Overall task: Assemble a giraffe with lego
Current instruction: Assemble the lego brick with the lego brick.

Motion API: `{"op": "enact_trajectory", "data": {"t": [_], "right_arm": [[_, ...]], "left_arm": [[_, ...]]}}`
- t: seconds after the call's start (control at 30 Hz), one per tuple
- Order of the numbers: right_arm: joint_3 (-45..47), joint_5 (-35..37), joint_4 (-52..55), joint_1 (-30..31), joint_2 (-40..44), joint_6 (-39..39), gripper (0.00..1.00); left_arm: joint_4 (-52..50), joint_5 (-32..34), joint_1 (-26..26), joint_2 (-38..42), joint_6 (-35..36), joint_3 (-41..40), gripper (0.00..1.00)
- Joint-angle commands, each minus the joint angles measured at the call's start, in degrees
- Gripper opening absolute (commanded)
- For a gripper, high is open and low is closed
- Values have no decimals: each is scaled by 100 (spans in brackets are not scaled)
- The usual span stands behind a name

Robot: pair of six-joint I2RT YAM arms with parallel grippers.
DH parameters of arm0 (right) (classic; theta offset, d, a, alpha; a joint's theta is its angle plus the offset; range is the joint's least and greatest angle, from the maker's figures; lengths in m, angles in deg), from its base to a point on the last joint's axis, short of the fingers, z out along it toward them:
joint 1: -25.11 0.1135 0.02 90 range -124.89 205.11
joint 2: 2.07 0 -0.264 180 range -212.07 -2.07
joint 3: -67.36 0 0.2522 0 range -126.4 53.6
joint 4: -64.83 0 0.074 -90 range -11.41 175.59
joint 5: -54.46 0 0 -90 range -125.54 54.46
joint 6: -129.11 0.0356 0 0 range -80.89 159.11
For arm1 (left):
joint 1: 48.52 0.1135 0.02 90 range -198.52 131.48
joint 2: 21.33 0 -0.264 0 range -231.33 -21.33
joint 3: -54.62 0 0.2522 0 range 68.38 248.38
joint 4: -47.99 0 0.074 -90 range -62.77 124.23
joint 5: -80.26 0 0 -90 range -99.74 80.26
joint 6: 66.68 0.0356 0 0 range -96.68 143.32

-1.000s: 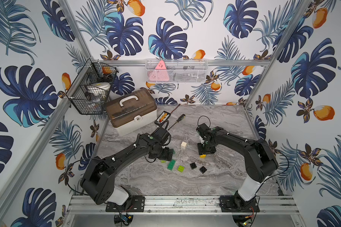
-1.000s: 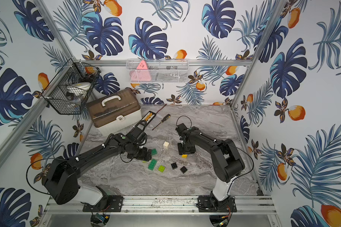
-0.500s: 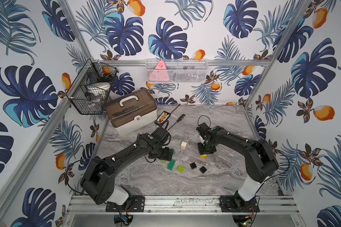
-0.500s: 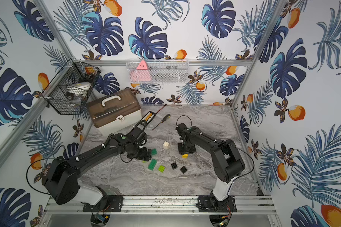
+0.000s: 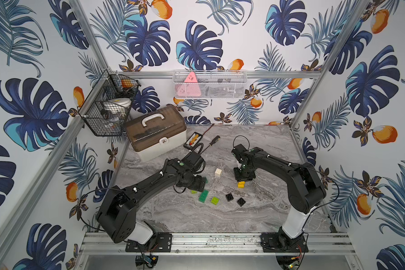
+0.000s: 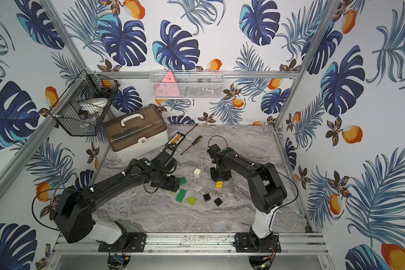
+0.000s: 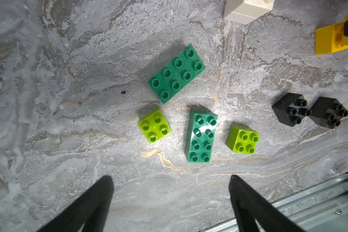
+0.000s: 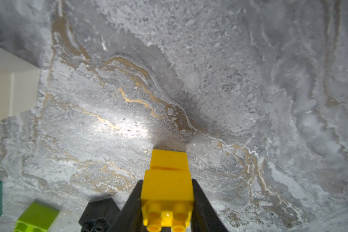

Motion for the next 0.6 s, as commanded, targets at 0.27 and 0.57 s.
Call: {"op": "enact_trajectory", "data": {"t": [0.27,0.57], "right_arm": [[90,-58,63,-18,-89,273,32],[203,-66,56,-25,-72,317,32]], "left_arm": [[-73,174,-37,-61,250,103,95],[-28,174,-34,-61,259,65,96]]}}
